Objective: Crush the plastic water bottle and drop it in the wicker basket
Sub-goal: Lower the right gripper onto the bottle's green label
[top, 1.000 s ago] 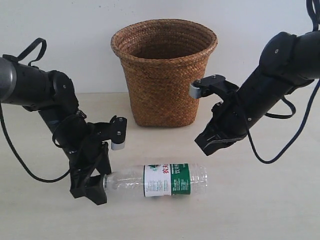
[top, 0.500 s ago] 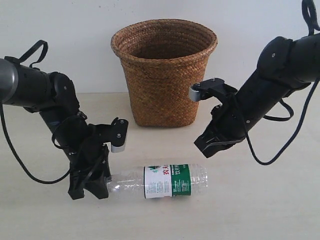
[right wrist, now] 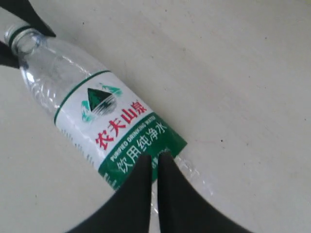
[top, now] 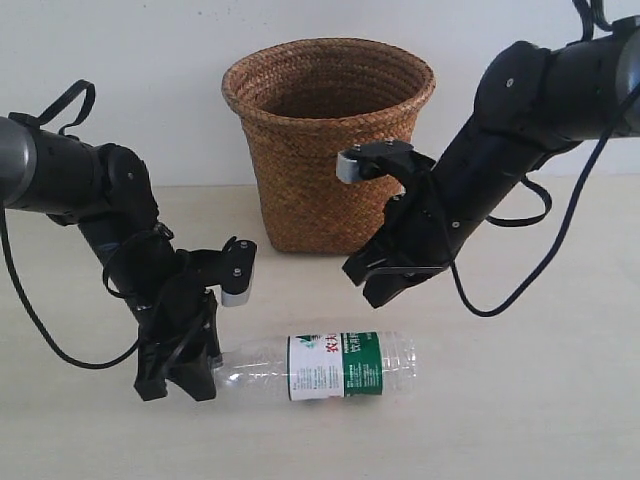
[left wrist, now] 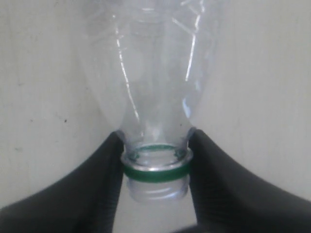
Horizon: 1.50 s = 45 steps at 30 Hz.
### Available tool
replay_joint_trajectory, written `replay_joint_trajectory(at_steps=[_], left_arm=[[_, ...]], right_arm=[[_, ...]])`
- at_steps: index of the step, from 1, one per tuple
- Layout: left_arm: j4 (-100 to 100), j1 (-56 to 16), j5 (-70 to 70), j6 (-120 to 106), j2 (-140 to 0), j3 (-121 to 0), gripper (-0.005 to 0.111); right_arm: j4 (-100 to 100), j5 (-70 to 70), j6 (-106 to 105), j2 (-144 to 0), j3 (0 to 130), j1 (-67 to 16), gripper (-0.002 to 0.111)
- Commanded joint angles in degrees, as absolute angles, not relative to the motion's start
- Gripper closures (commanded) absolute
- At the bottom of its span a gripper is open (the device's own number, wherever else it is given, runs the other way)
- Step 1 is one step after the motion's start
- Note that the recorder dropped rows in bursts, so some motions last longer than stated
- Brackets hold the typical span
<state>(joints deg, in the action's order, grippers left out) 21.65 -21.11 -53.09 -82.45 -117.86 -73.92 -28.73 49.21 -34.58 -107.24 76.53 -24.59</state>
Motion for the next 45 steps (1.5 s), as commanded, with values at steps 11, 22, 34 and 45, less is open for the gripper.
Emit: replay_joint_trajectory(at_steps=[11,22,34,45], left_arm=[[23.4,-21.3,-53.6,-82.1,-117.8,-74.3,0.103],[24.6,-21.3,-52.8,-82.1,-117.8,-74.3,0.103],[19.6,-21.3,-47.3,-72.5,-117.8,-74.3,0.103],[20.2,-21.3,-46.1,-71.6,-117.8,-74.3,0.103]], right_arm=[[-30.3,46.6,-33.1,-117.1,76.9,-24.6,0.108],[-27.4,50.0,-32.1,-120.6,80.8,-24.6,0.108],[-26.5,55.6,-28.7,-107.9,82.9,-24.6,0.108],[-33.5,49.9,-33.5,-116.6,82.1,-25.3,0.108]])
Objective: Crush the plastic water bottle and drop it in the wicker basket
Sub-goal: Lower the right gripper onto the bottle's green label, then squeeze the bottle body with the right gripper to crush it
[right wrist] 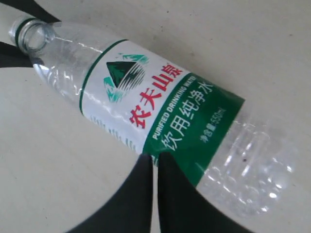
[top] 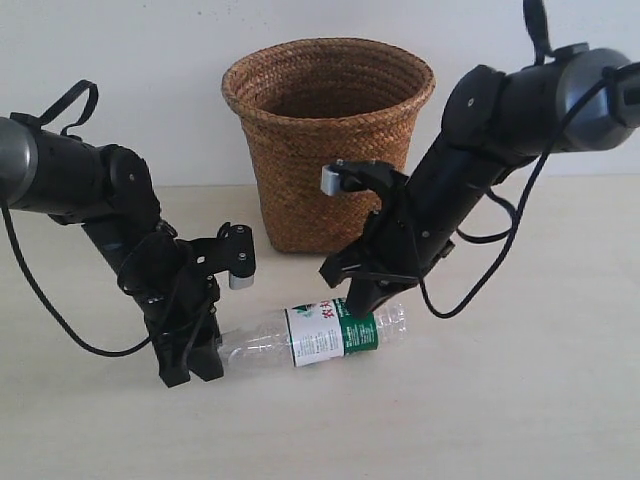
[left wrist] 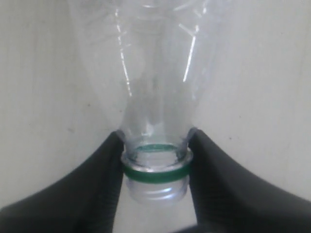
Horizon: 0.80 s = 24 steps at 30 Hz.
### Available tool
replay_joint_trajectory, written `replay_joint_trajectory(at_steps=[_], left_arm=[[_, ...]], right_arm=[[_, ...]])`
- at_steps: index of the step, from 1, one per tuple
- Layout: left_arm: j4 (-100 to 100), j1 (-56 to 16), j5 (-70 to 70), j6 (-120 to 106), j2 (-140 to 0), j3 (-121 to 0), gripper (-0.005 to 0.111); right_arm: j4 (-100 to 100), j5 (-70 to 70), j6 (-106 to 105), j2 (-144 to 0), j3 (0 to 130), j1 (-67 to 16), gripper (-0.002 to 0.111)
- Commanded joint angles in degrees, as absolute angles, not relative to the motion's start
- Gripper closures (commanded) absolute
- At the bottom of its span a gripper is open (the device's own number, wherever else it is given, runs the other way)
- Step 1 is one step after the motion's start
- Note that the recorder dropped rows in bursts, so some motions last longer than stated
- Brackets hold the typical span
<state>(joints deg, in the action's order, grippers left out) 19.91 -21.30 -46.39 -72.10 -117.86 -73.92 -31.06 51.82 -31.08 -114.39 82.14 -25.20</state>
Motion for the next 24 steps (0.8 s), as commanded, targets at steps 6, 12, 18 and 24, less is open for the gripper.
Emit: replay_joint_trajectory(at_steps=[6,12,18,24], left_arm=[[20.2,-21.4,-46.1,-71.6,-117.8,-74.3,0.103],[22.0,-21.4,-46.3,-74.5,-117.8,-74.3,0.103],[25.7,-21.4,-47.4,-78.3,-117.8,-74.3,0.103],[26.1,-21.4,-48.9,-79.7,-117.8,-74.3,0.103]], right_arm=[[-33.1,49.5,-35.3,-120.2,82.2,-25.3,0.108],[-32.3,45.8,-35.2,-122.5,82.4,-25.2,0.108],[-32.2,46.8,-34.1,-127.3,85.2,-25.2,0.108],[-32.2,51.9,-30.3,-132.6,91.8,-25.2,0.108]])
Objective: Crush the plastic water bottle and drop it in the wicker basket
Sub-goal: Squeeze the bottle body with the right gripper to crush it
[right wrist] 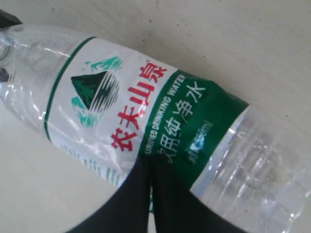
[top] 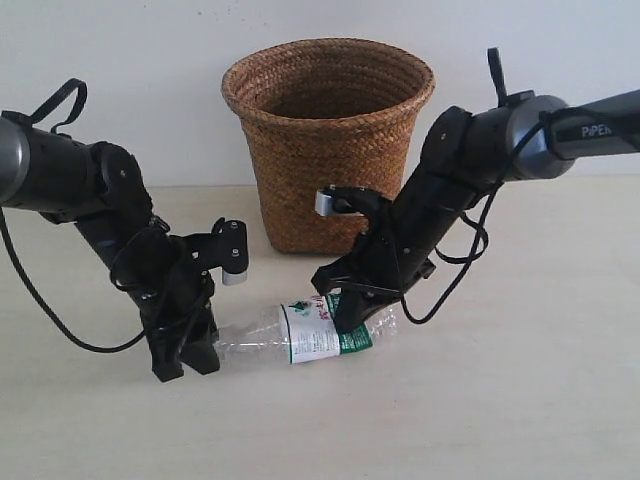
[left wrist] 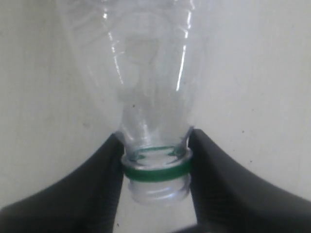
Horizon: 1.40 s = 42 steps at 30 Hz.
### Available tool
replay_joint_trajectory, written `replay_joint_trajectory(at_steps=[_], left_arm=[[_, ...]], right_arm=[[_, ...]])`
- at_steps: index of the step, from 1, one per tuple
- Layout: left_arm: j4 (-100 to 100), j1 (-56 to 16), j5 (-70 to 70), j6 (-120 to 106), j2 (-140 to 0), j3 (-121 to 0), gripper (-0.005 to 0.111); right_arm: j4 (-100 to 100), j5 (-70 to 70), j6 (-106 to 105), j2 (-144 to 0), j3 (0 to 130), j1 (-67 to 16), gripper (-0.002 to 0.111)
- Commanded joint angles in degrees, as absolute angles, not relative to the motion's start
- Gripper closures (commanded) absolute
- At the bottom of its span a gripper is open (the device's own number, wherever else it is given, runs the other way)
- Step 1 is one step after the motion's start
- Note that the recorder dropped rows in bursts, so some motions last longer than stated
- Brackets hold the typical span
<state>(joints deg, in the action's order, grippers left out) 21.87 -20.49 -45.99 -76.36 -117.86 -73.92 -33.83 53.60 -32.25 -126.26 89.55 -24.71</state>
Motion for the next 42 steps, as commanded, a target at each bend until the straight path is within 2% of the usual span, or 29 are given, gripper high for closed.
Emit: replay_joint_trajectory(at_steps=[1,12,21,29,42], left_arm=[[26.1,-21.4,-49.0,-79.8,-117.8,-74.3,0.103],[26.1,-21.4,-49.1,-79.8,-117.8,-74.3,0.103],[25.9,-21.4,-49.5,-79.1,-117.8,-73.9,0.103],[25.9,-21.4,-49.1,-78.6,-117.8,-73.9,0.103],[26.1,-21.4,-48.4,-78.0,-117.8,-73.9,0.103]], right_arm=[[-32.2,52.8,-30.2,-133.5,92.8,-25.2,0.108],[-27.5,60.2,-24.4,-140.0,100.1,-25.2,0.108],[-32.7,62.5,-25.5,-127.2,100.1,-25.1,0.108],[-37.8,68.2,-29.7,-126.1,99.9,-27.3,0.108],[-33.8,64.3,-27.1,-137.1,100.1,-28.0,0.108]])
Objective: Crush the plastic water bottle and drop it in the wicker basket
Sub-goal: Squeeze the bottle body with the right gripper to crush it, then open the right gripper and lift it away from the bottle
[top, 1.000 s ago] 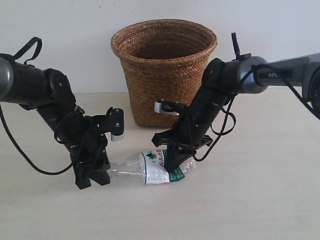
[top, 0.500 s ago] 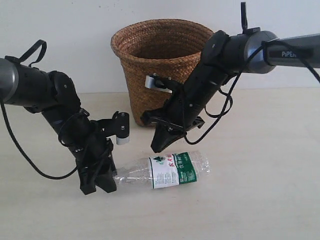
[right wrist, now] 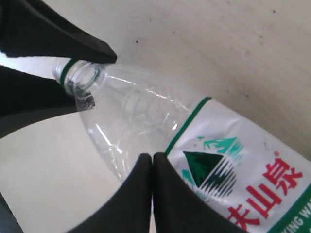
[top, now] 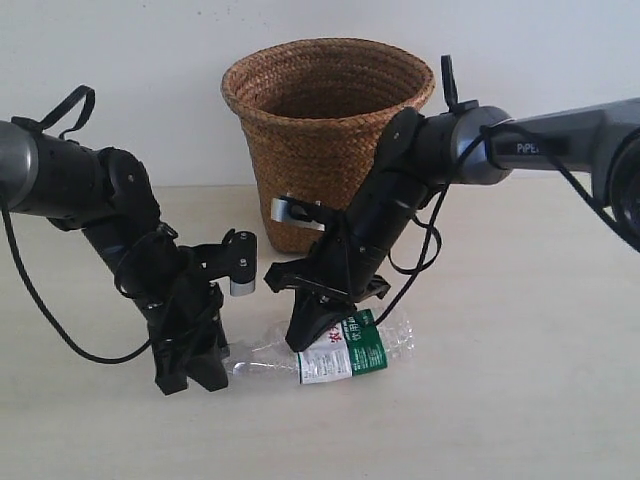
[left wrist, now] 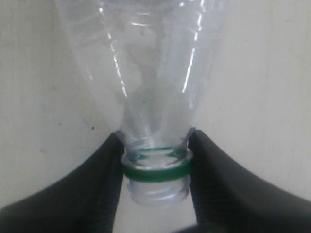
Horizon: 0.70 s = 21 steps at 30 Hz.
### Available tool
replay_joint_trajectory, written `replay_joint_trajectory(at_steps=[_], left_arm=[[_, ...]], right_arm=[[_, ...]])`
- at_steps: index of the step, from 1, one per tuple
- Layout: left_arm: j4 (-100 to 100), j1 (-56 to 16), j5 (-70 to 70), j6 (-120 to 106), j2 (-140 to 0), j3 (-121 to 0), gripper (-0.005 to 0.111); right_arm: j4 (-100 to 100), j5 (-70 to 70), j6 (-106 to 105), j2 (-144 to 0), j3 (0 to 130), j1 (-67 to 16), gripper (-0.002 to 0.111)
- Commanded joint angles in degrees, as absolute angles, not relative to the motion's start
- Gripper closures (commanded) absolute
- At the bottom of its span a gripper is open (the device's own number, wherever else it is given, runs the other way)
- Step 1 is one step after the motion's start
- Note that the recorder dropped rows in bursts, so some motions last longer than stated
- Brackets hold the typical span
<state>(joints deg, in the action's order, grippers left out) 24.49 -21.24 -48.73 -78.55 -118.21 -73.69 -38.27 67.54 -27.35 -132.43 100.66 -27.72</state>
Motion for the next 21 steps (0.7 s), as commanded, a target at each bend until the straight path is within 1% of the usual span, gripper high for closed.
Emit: replay_joint_trajectory(at_steps=[1,4,11,16,21], left_arm=[[26.1,-21.4,-48.4,-78.0,-117.8,-73.9,0.103],[26.1,-21.4,-48.4,-78.0,-117.8,-73.9,0.103],[26.4,-21.4,-48.2,-78.0,-117.8,-73.9,0.103],[26.6,-21.4,-48.4,-78.0,-117.8,-73.9,0.103],[26.6,-21.4,-48.4,-78.0,-117.8,-73.9,0.103]], right_arm=[[-33.5,64.3,-26.9,-137.5,100.1,-28.0,0.108],[-31.9,61.8,-24.4,-138.8,100.1,-28.0,0.108],[-28.4,61.4,-21.2,-142.6,100.4,-28.0,0.108],[-20.2,65.7,-14.2,-146.7,104.5,-28.0,0.108],[-19.9,68.6,-13.1,-147.3,108.7,-28.0,0.108]])
